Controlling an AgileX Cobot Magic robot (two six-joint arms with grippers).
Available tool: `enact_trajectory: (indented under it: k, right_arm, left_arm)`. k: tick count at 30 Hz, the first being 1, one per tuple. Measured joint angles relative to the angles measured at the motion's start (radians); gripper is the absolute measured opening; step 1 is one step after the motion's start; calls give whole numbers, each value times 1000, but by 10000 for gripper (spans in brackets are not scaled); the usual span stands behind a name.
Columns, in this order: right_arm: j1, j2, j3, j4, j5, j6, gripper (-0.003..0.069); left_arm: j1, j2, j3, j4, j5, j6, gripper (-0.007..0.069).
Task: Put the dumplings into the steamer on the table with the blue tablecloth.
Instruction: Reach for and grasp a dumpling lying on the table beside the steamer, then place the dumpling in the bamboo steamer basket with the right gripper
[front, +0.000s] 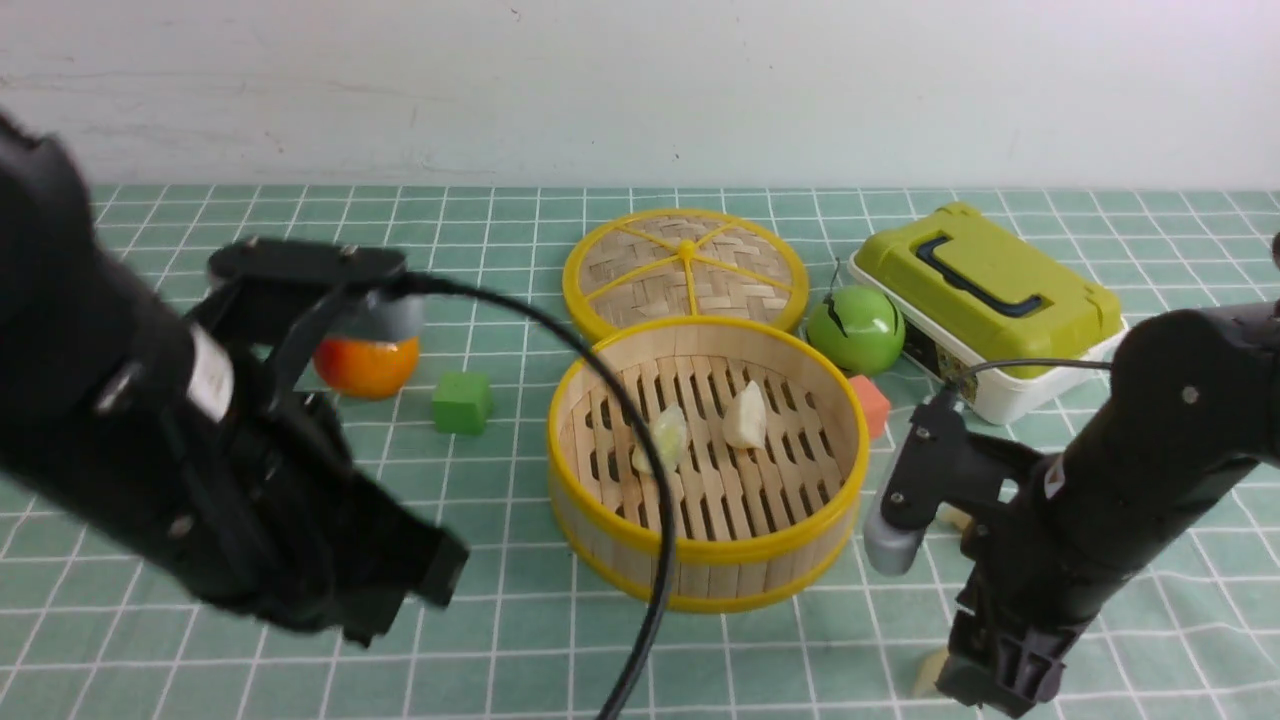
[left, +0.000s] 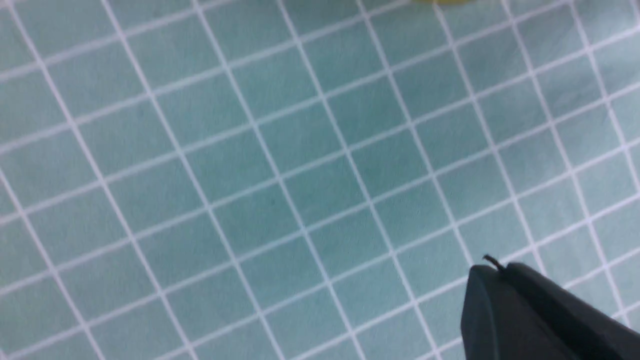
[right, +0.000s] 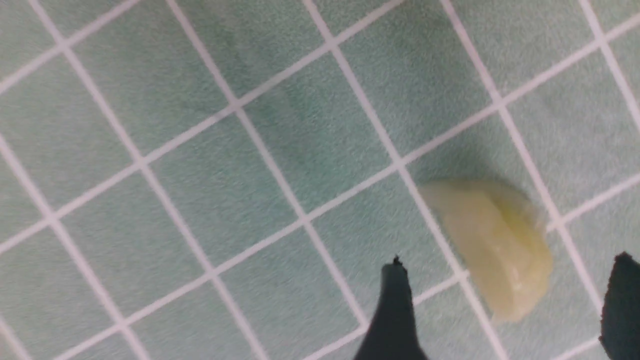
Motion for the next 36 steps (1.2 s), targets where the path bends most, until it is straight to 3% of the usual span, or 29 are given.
enact_trajectory:
  k: [4,7,8,9,15,20,25,36]
  right_arm:
    - [0,77,-4,-7,-61,-85,454]
    - [0,120,-4,-34,-66,-101,330]
    - [0,122,-4,-35,-66,-101,319]
    - [0,128,-7,-42,-67,-101,247]
    - [0,124,-53,-46,-3,-55,246]
    - [42,77,-287,4,162,207,246]
    - [113,120,-470,39,173,374,246]
    - [255,445,-705,-191,118,639,246]
  left_arm:
    - [0,-115,149,0,-10,0,-11]
    - [0,-185,217,0,-16,0,-11]
    - [0,-188,220,0,-16,0,-11]
    - [0,-212,236,0,-23,0,-11]
    - [0,-258,241,-1,-55,0,-6]
    - [0,-275,241,-12,-85,0,-3]
    - [0,-275,242,-15,-135,0,1]
    - [0,-275,242,-11,-152,0,11]
